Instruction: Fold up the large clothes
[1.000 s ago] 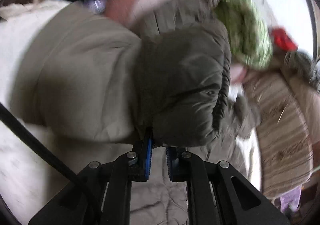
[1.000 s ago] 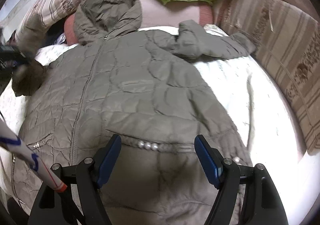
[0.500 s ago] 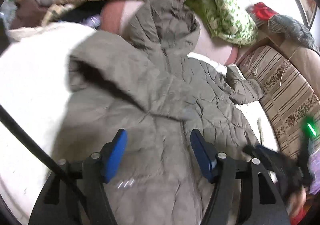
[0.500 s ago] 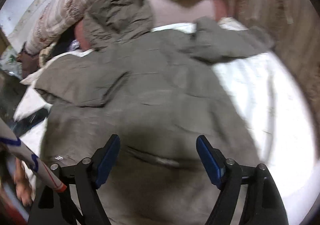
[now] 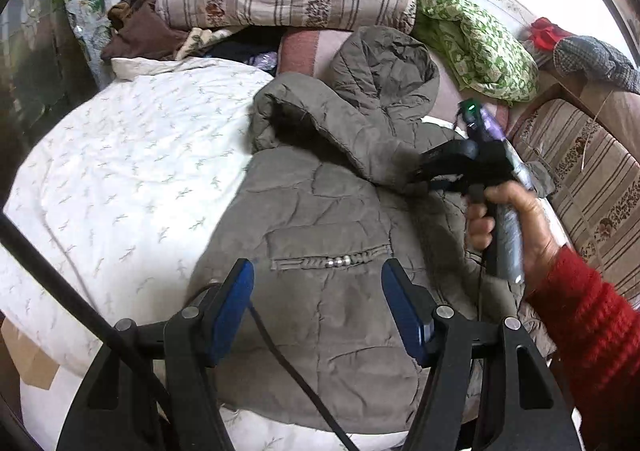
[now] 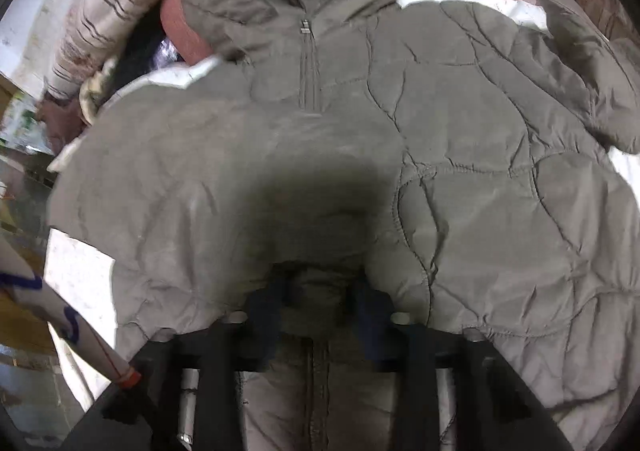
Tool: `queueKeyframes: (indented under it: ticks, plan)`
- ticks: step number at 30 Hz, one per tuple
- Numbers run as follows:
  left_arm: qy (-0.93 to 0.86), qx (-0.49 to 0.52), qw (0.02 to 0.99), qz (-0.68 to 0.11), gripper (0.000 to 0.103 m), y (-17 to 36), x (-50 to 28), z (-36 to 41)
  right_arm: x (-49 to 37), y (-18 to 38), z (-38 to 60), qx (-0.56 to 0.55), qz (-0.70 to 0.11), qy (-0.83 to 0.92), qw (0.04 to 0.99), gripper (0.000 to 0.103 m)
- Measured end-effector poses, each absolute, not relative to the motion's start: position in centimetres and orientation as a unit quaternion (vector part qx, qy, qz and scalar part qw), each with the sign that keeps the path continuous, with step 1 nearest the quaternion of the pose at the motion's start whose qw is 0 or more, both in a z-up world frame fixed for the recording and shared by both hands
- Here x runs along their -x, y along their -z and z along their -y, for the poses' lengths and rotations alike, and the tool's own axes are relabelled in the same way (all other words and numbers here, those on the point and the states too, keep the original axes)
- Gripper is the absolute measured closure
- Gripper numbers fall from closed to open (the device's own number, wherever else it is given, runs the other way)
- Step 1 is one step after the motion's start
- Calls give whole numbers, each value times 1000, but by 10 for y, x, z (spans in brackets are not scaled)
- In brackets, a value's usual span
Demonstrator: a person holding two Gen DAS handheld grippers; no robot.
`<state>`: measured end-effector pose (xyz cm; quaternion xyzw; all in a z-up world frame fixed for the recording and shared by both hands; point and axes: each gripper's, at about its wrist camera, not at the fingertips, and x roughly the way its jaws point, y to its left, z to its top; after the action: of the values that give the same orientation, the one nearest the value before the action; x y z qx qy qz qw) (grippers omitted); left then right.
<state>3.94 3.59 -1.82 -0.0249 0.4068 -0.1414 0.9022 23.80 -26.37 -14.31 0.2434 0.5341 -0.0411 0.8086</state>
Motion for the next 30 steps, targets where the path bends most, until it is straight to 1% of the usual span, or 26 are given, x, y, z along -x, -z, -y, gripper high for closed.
queueKeyframes:
  ticks: [1, 2, 5, 8, 14, 18, 21, 22, 24, 25, 26, 27, 28, 30]
  plan:
    - [137, 26, 904, -405, 38, 17, -38, -38, -239, 134, 267, -236, -527, 43, 815, 85]
    - [134, 26, 904, -404, 38, 17, -35, -40, -238, 123, 272, -227, -517, 53, 824, 87]
    - [133, 26, 906, -402, 38, 17, -33, -41, -231, 93, 296, -185, -489, 111, 845, 88]
    - [133, 22, 904, -406, 38, 21, -33, -37, -230, 83, 332, -147, -477, 174, 849, 88]
    - [138, 18, 892, -431, 38, 28, -37, -18, -242, 115, 378, -140, -504, 218, 824, 91]
    - [136, 1, 893, -428, 38, 21, -32, -3, -245, 155, 395, -161, -530, 232, 800, 91]
    - [136, -13, 897, -421, 38, 13, -27, 8, -242, 170, 401, -170, -533, 219, 800, 91]
    - [139, -16, 897, -419, 38, 11, -26, 12, -240, 167, 403, -171, -530, 209, 804, 89]
    - [143, -23, 897, -418, 38, 7, -24, 20, -230, 154, 409, -183, -521, 187, 813, 78]
    - [146, -25, 897, -417, 38, 5, -24, 24, -220, 145, 415, -195, -507, 174, 822, 67]
    - [149, -27, 896, -417, 38, 5, -23, 27, -207, 134, 422, -208, -489, 162, 832, 53]
    - [152, -29, 895, -418, 38, 5, -22, 31, -194, 123, 429, -219, -471, 155, 841, 46]
    - [153, -31, 895, -418, 38, 4, -21, 34, -183, 113, 439, -227, -456, 151, 847, 37]
    - [155, -38, 893, -421, 38, 6, -22, 41, -156, 98, 467, -245, -425, 155, 857, 35]
